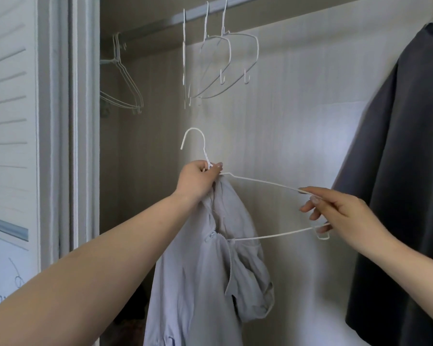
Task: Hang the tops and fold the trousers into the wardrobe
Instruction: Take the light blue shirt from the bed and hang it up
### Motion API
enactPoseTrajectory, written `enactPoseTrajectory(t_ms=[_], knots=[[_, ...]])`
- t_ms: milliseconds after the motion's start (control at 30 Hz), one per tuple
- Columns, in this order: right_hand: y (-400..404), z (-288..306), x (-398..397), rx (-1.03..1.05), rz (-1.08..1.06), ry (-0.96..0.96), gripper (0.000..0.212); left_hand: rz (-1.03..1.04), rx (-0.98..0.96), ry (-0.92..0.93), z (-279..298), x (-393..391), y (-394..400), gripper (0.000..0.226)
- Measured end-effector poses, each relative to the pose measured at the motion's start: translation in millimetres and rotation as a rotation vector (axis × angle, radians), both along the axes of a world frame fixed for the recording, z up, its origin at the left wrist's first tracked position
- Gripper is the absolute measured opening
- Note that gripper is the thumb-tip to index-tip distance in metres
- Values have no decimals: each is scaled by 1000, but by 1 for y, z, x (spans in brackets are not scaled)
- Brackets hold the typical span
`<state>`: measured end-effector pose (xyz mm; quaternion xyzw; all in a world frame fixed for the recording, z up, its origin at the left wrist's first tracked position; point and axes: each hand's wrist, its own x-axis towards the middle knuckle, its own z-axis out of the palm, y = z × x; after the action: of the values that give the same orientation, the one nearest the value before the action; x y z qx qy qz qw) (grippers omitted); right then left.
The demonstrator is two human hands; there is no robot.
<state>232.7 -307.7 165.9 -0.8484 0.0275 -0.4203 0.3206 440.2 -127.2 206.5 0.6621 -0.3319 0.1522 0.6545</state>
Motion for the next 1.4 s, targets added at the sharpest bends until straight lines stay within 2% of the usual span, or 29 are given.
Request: enactPoseTrajectory(t_ms=[67, 100, 133, 200, 233, 267, 333, 433, 467, 567, 700, 767, 833, 900, 967, 1100, 1233, 1400], knots=[[-2, -1, -2, -424, -304, 44, 28, 27, 27, -1, -3, 3, 2, 47], [0, -2, -4, -671, -449, -18, 31, 27, 40, -2, -4, 5, 3, 39], [7, -5, -5, -850, -474, -120, 32, 27, 46, 0, -4, 7, 3, 30], [29, -19, -5, -1007, -271, -242, 32, 29, 34, 5, -3, 9, 4, 25], [40, -31, -2, -1067, -153, -231, 31, 31, 31, 5, -3, 9, 5, 24], [52, -45, 3, -1102, -83, -139, 31, 29, 35, 0, -2, 8, 5, 22], [70, -72, 22, -1051, -76, 149, 40, 12, 53, -19, 0, 3, 6, 18], [70, -96, 64, -733, -43, 588, 67, -20, 61, -51, 1, -5, 8, 18], [70, -97, 74, -621, 26, 605, 72, -31, 58, -58, 2, -7, 10, 17], [74, -96, 91, -372, 161, 450, 69, -53, 39, -70, 2, -10, 14, 17], [87, -101, 94, -1, 419, 556, 39, -50, 28, -89, 3, -11, 21, 17], [89, -102, 90, -57, 377, 700, 5, -34, 33, -98, 1, -9, 26, 18], [89, -106, 82, -164, 329, 899, 24, -13, 35, -104, -1, -5, 31, 18], [86, -109, 70, -138, 337, 1068, 20, 36, 70, -122, -6, 4, 37, 17], [75, -108, 56, -176, 299, 1127, 18, 101, 128, -139, -13, 14, 45, 16], [42, -92, 28, -257, 111, 1113, 26, 208, 277, -181, -31, 32, 55, 21], [18, -64, 7, -598, -78, 989, 23, 242, 375, -235, -48, 39, 54, 22], [17, -28, -1, -686, -107, 799, 23, 235, 423, -333, -57, 27, 36, 21]])
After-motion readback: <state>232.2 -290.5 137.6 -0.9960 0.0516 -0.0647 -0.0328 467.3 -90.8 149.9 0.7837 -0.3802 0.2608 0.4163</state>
